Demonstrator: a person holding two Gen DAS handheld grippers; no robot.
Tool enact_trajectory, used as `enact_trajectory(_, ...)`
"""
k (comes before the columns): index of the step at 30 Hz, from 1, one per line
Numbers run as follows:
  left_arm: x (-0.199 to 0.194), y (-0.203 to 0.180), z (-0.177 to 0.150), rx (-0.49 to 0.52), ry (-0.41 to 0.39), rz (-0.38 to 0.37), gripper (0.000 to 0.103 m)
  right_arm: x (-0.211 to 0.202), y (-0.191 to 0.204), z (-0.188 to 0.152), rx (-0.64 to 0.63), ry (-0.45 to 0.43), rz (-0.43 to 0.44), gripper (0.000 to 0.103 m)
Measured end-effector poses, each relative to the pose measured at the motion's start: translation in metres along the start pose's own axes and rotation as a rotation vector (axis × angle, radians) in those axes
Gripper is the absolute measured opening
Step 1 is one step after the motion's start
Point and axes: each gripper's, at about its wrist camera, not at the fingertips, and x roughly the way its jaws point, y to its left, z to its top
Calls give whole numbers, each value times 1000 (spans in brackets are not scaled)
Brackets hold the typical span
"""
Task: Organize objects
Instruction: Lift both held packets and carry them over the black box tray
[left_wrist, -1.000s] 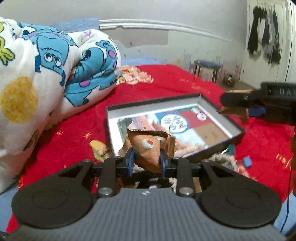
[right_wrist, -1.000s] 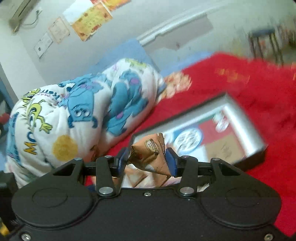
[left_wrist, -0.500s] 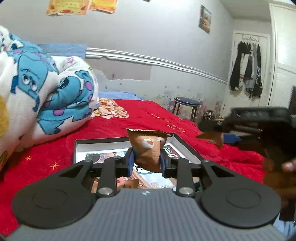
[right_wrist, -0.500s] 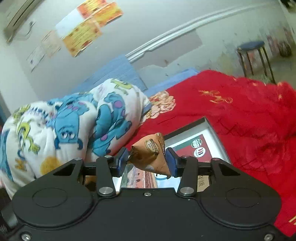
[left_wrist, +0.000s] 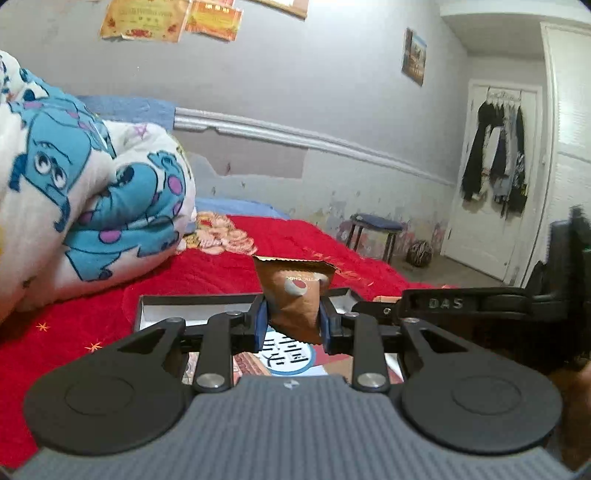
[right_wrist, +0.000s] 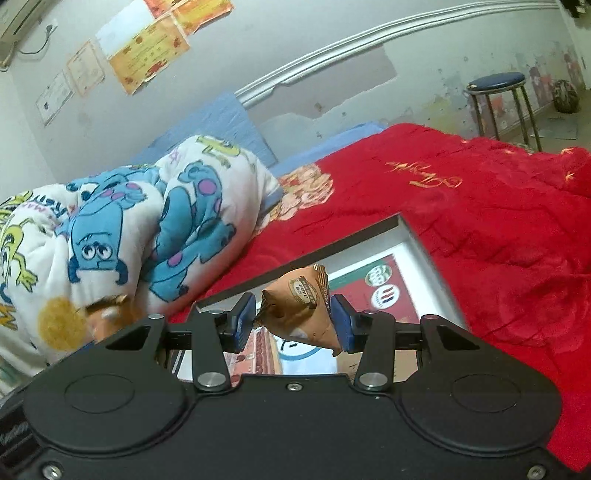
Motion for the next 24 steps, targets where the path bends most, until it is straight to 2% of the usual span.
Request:
enact_trajectory(8,42,-8,-16,2,118,-17,33,11,-4,-9,16,43,-43,44)
enact_trajectory(13,47,-8,-24,-7,168,-29,33,16,-11,-14,49,60,-66,44)
enact_trajectory(24,58,-9,-36,25,272,19,33,14,-9,-19,62,76,-58,45)
